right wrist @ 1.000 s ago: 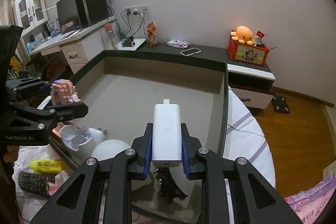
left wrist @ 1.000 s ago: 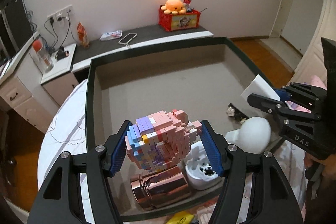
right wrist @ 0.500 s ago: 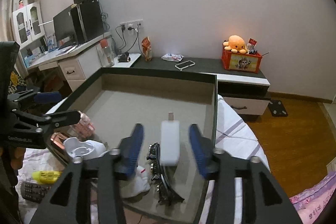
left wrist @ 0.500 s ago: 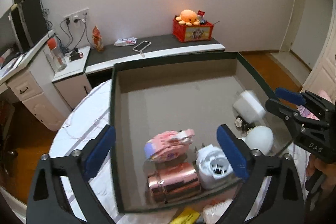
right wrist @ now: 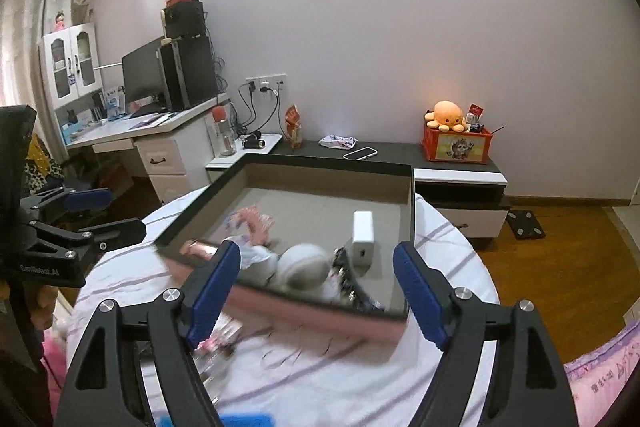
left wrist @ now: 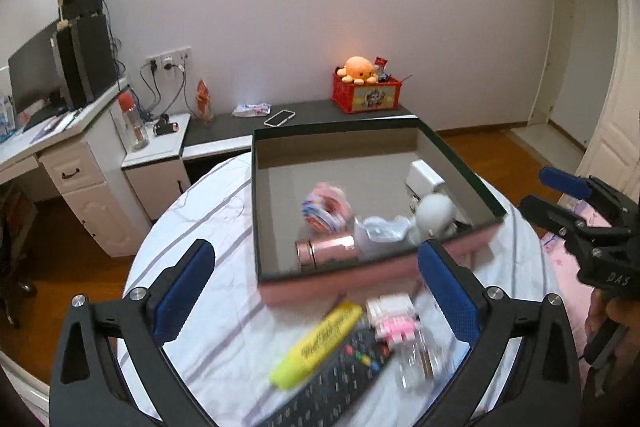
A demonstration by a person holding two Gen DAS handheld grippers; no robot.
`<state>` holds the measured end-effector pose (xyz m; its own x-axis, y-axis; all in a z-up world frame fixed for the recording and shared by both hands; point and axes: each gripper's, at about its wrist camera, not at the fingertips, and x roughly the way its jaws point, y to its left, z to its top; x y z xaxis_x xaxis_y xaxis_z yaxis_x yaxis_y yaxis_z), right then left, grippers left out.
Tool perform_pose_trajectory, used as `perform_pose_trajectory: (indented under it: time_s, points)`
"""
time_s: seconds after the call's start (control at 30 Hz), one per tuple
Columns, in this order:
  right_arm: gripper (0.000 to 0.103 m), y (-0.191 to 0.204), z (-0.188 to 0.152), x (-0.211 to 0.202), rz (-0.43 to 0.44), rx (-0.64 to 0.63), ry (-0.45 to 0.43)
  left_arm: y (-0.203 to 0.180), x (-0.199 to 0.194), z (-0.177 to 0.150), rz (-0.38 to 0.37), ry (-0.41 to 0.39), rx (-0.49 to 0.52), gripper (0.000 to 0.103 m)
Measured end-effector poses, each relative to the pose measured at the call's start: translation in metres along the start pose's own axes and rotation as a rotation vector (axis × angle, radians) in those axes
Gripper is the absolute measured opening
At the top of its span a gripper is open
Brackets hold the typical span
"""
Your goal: Organize rigid objects
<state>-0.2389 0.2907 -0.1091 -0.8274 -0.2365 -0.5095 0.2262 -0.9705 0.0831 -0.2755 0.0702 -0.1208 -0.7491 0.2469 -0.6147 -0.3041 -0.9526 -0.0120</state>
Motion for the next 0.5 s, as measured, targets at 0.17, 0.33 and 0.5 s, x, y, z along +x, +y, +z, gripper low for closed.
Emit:
perform_pose_trajectory:
  time_s: [0.17, 0.33, 0.5]
  points:
    - [0.083, 0.015, -0.016, -0.045, -0.028, -0.003, -0.091, -0.003, -0.035, -0.026, -0.006, -0.025, 0.009, 0.103]
    - [0.089, 0.026, -0.036, -0.077, -0.019, 0.005, -0.155, -0.003, -0.066, -0.055, 0.016, -0.035, 0.022, 0.103]
    - [0.089, 0.037, -0.055, -0.089, -0.020, 0.007, -0.115, 0.004, -0.094, -0.085, 0.021, -0.032, 0.015, 0.103]
